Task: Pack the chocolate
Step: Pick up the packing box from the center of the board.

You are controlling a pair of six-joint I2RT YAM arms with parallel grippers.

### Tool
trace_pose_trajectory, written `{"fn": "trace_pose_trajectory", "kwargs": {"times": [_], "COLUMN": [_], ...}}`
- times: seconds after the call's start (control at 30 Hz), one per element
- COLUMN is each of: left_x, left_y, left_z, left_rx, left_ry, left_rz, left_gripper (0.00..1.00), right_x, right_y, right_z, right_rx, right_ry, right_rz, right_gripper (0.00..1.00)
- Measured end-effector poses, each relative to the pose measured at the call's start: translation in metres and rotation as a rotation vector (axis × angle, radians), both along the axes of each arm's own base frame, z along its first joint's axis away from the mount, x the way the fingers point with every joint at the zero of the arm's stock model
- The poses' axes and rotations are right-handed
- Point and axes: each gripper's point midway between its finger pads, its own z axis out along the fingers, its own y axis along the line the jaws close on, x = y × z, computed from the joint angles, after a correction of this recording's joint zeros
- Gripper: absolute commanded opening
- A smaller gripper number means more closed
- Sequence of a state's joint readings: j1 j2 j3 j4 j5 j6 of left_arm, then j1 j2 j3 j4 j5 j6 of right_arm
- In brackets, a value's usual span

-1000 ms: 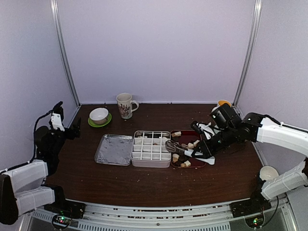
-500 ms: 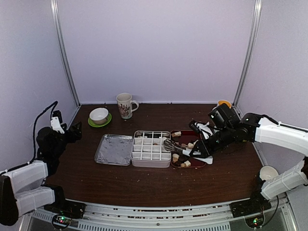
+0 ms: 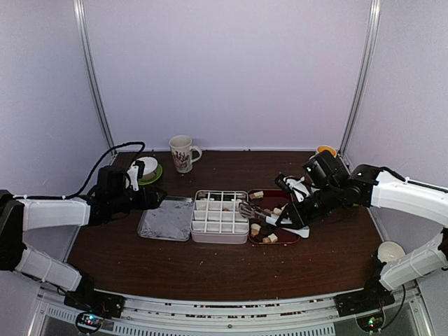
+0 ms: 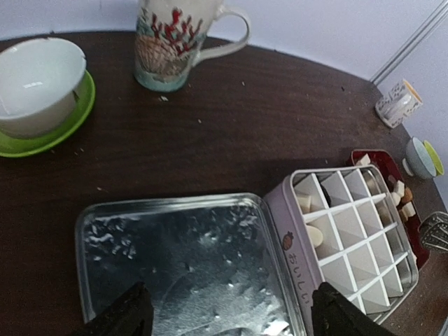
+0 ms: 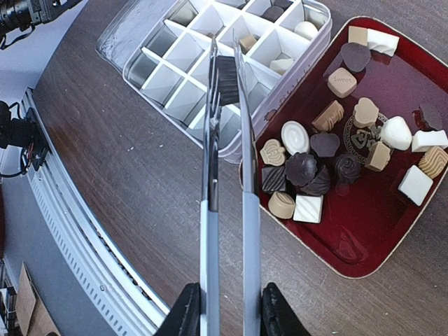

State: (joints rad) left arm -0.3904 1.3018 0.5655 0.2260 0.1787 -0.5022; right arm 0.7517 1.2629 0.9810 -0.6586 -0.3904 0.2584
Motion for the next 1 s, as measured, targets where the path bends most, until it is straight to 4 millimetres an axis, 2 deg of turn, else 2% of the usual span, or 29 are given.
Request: {"fn": "trace_pose_trajectory", "kwargs": {"times": [0.27, 0.37, 0.53, 0.63, 0.77, 1.0], "left_x": [0.002, -0.002, -0.009, -0.009, -0.015, -0.015], "left_y": [-0.079, -0.096, -0.103, -0.106, -0.111, -0.116], "left_z": [-0.022, -0.033, -0.058, -0.067, -0.070, -0.074], "left_rx": [0.044, 0.052, 0.101, 0.137, 0.162, 0.215], "left_ry": [0.175, 0.224, 0.332, 0.378, 0.409, 0.462], "left_rz": [-0.130, -0.149, -0.145, -0.134, -0.142, -0.135], "left_gripper": [0.72, 0.62, 0.52, 0.46, 0.33, 0.20], "right_x": [0.006, 0.009, 0.011, 0.011, 0.010, 0.011], "right_y": [-0.005, -0.009, -0.015, -0.019, -0.021, -0.021], "right_z": [0.012, 0.020, 0.026, 0.022, 0.017, 0.014], "right_rx": [0.006, 0.015, 0.030, 0.020, 0.011, 0.012], "right_ry": [-0.060, -0.097, -0.144, -0.148, -0.144, -0.148], "right_rz": [-0.033, -0.056, -0.084, -0.096, -0.101, -0.104], "right_gripper": [0.18, 0.18, 0.18, 0.18, 0.18, 0.18]}}
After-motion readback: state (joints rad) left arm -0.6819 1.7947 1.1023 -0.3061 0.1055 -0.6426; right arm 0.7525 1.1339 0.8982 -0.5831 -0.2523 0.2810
